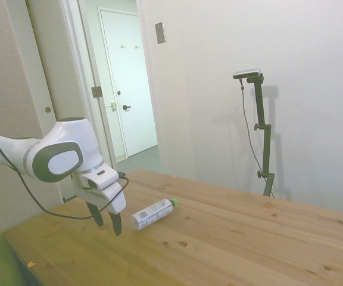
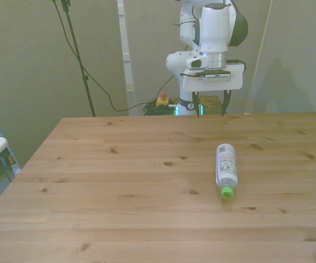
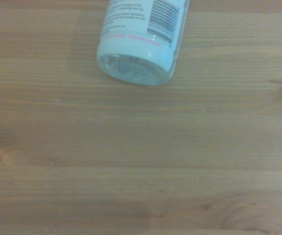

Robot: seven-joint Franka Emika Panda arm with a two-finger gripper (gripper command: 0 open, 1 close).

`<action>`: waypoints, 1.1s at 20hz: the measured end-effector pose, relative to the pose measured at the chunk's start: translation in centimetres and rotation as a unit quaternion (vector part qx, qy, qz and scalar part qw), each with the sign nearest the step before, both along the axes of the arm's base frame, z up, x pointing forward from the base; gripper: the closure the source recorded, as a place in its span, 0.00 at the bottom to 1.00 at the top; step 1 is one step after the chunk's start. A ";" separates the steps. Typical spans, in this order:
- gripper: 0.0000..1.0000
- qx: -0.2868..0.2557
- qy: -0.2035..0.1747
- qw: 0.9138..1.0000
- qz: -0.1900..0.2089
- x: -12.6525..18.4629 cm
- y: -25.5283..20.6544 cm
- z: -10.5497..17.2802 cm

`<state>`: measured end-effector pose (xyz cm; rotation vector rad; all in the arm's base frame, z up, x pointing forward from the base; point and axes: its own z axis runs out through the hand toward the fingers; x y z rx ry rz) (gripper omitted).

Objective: Stand the water bottle

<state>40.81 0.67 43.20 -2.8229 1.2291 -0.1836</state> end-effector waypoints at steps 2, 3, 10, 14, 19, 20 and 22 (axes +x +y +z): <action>0.00 0.000 -0.004 1.000 0.002 0.1 0.0 0.1; 0.00 0.000 -0.008 1.000 0.003 0.4 0.0 0.3; 0.00 0.007 -0.045 0.999 -0.006 8.7 -0.6 2.7; 0.00 -0.012 -0.060 0.998 -0.028 14.7 -1.0 3.0; 0.00 -0.014 -0.067 0.996 -0.055 20.9 -1.2 1.6; 0.00 -0.013 -0.067 0.996 -0.058 21.8 -0.9 1.2; 0.00 -0.011 -0.066 0.996 -0.065 23.2 -0.4 0.2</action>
